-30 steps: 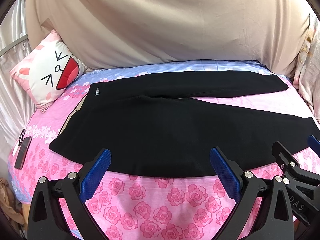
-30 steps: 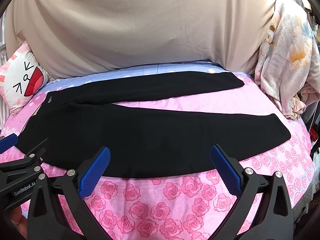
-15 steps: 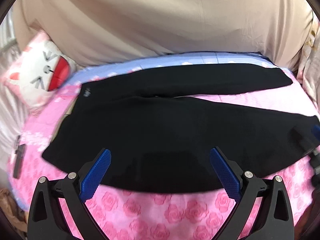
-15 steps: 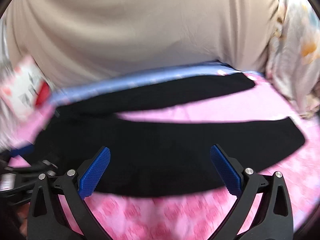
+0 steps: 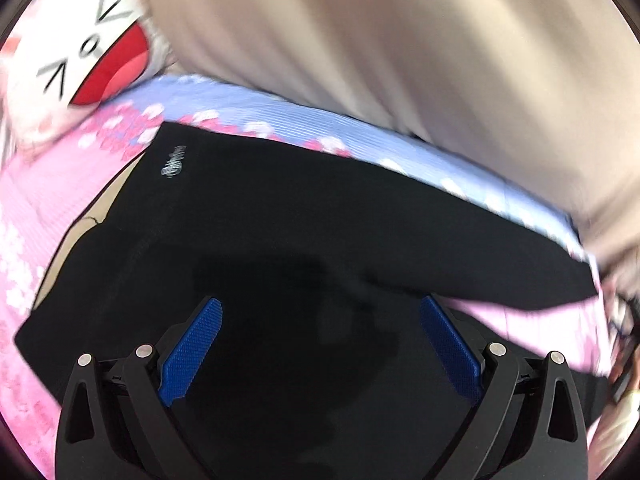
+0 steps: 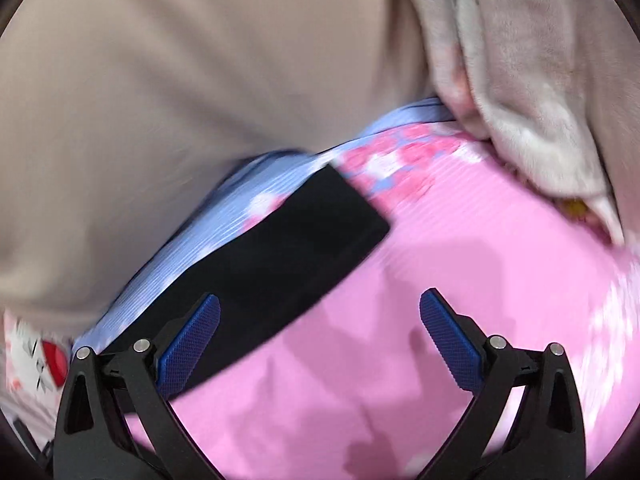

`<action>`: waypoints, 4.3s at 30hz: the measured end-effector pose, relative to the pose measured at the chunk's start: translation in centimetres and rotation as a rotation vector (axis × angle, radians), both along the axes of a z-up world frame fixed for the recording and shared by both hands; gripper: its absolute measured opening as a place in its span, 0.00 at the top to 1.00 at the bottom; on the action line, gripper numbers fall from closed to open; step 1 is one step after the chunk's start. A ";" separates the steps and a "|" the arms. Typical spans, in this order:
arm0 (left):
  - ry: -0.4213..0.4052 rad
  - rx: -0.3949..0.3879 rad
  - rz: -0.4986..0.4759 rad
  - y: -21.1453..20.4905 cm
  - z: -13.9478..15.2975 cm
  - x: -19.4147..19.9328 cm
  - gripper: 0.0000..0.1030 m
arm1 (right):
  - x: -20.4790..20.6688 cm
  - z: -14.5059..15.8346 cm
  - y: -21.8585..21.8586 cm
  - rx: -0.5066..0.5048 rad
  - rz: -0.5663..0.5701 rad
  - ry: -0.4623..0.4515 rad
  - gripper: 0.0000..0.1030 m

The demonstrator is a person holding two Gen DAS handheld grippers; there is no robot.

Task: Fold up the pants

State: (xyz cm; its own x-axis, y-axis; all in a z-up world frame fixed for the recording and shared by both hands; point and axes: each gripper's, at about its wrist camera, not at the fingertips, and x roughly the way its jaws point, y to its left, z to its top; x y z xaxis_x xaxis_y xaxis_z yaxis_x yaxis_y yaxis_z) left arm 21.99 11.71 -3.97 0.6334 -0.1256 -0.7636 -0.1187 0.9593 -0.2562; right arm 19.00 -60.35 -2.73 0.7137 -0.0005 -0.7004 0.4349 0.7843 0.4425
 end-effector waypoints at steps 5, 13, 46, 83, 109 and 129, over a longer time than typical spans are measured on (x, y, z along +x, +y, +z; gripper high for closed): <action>0.043 0.043 0.131 4.3 -0.9 3.2 0.05 | 3.8 -2.9 -2.2 0.083 0.024 0.053 0.04; 0.080 -0.006 0.212 10.8 -1.8 7.1 0.05 | 8.3 -3.3 -0.1 0.003 0.106 0.010 0.04; 0.142 0.031 0.049 15.0 -2.3 19.0 0.83 | 12.9 -0.8 1.7 -0.002 0.223 -0.074 0.82; 0.002 -0.105 0.013 21.1 -2.4 -12.8 0.79 | -28.8 0.2 -0.6 0.022 0.010 -0.279 0.43; 0.031 -0.138 0.024 21.6 -2.7 -10.2 0.75 | -25.4 -3.9 1.8 0.007 -0.019 -0.012 0.86; -0.043 -0.073 0.207 32.0 1.7 -15.2 0.45 | -27.7 -1.7 1.4 -0.078 -0.237 -0.127 0.75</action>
State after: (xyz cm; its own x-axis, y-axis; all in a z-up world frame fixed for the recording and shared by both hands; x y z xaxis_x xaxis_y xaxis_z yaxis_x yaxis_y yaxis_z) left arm 6.79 43.66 -2.24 0.6828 -0.0430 -0.7293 -0.2991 0.8943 -0.3328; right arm -8.70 -58.93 -4.42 0.7692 -0.2283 -0.5968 0.5553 0.7010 0.4475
